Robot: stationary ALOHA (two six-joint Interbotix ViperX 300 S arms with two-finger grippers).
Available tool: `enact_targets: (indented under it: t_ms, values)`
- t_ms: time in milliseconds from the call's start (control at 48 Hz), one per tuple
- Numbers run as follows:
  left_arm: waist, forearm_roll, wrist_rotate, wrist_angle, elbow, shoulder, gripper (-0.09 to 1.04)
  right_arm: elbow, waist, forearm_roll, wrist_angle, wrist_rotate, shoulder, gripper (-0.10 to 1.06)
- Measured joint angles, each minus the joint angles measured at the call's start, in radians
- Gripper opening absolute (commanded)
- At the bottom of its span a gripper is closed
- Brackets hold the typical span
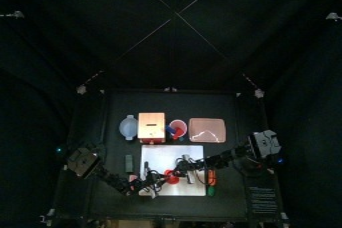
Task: Get the cutter from the drawer then cut the dough then place the extra dough in the bowl
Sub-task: Cut the dough
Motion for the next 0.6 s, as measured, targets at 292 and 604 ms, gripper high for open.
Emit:
enact_targets:
  t_ms: [292,604]
  values:
    - [0.000,0.018,0.006,0.002,0.000,-0.014,0.76,-0.003,0.002,-0.003,0.003,0.000,-0.005,0.75]
    - [0.002,0.069,0.055,-0.009,0.048,-0.054,0.76,-0.003,0.000,-0.003,0.005,-0.002,-0.006,0.77]
